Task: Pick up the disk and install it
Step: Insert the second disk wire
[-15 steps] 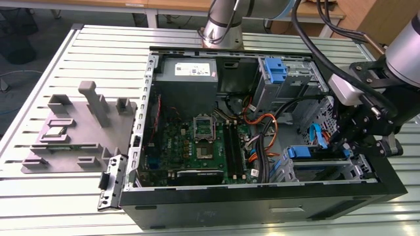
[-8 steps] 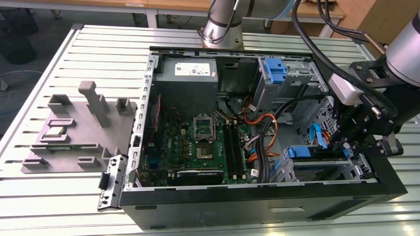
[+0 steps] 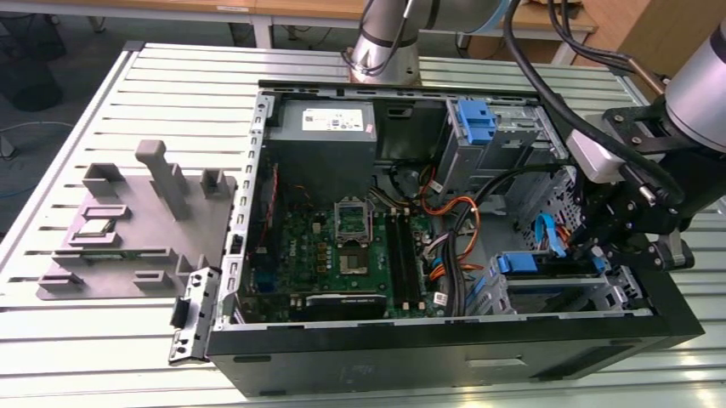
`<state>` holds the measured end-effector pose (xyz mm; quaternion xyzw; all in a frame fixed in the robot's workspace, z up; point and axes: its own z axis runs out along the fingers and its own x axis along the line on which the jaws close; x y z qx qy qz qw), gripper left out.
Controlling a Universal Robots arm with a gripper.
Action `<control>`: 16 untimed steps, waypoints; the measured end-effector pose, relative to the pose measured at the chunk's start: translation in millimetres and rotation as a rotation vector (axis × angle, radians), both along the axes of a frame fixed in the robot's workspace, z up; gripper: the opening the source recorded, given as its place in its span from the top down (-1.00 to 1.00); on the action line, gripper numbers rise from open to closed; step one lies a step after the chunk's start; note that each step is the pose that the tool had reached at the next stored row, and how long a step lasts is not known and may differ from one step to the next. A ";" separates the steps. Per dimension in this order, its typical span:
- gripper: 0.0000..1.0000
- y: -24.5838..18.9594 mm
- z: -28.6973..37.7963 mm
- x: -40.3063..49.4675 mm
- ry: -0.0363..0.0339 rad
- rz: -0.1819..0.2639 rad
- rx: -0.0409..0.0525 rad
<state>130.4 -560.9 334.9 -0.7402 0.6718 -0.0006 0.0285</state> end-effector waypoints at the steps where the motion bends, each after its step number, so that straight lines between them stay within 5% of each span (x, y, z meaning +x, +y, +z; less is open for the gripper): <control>1: 0.52 0.0 0.0 0.0 0.0000 0.000 0.0000; 16: 0.52 0.0 -0.4 -0.4 -0.0012 0.000 -0.0173</control>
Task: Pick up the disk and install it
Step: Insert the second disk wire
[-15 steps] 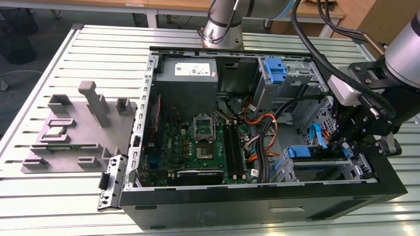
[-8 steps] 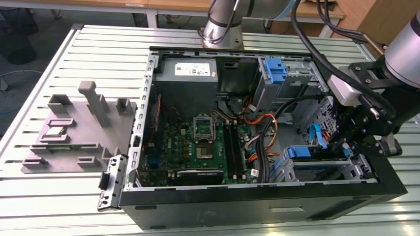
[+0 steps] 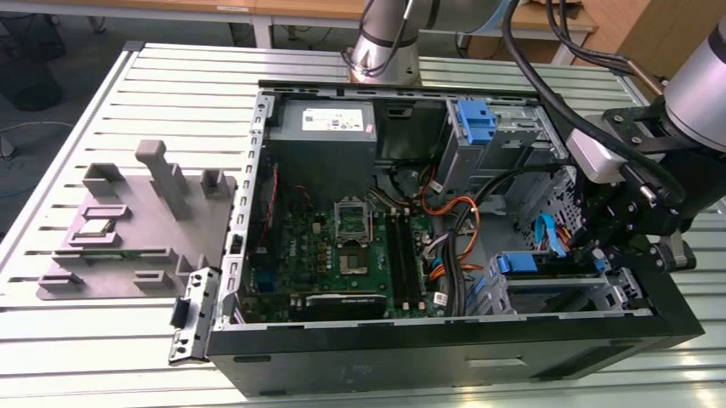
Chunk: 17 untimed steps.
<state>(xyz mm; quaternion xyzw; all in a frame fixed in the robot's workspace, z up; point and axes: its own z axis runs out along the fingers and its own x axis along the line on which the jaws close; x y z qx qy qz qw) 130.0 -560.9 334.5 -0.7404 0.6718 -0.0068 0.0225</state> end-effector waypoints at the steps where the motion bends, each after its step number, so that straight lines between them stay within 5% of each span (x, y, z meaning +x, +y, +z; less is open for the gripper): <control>1: 0.52 0.0 -0.2 0.0 -0.0004 0.000 -0.0002; 17: 0.52 0.5 -0.6 -0.8 -0.0009 0.000 0.0002</control>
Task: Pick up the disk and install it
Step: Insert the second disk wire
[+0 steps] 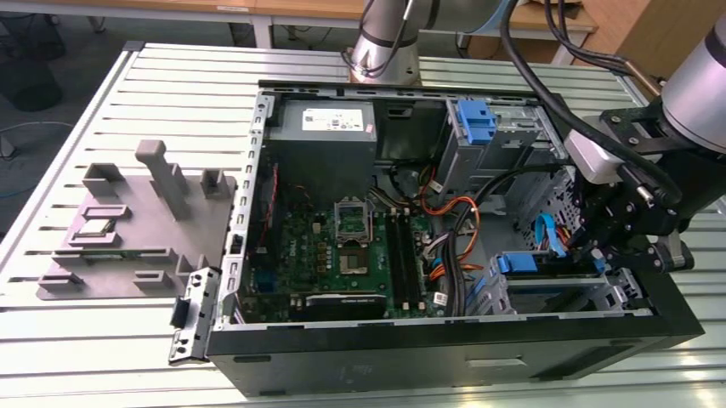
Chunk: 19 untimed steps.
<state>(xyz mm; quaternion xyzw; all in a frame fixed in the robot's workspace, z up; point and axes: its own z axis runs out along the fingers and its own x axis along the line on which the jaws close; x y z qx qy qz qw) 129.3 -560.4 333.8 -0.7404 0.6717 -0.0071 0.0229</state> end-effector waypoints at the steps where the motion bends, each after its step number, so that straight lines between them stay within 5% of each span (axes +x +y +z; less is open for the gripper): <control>1: 0.52 0.0 0.0 0.0 0.0000 0.000 0.0000; 19: 0.67 0.8 0.0 -0.1 0.0001 -0.002 0.0001</control>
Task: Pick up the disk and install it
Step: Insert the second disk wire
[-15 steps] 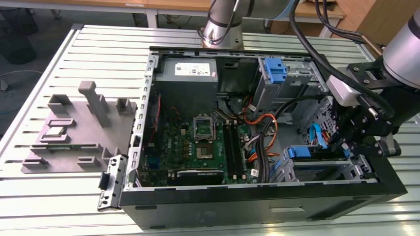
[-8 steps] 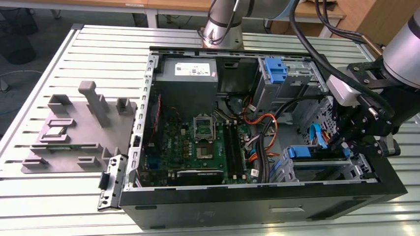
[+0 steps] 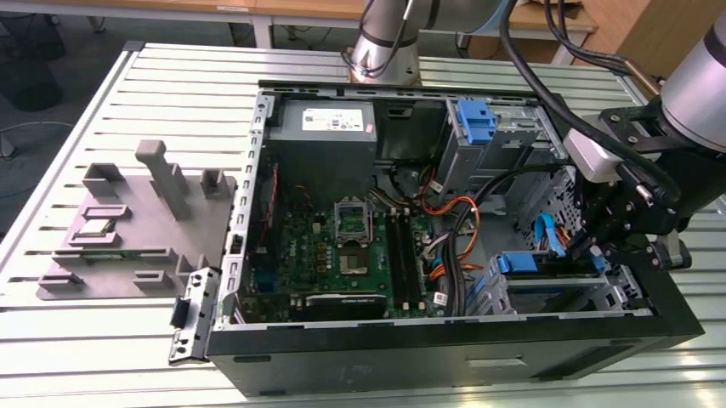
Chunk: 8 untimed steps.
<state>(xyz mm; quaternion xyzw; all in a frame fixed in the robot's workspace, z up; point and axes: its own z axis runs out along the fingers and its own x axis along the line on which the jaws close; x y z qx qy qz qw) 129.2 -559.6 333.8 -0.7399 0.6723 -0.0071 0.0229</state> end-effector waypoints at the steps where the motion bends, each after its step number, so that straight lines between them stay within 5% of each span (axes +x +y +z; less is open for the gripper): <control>1: 0.67 0.0 0.0 0.0 0.0000 -0.001 0.0000; 8: 0.67 0.2 -0.1 0.0 -0.0001 -0.006 -0.0003</control>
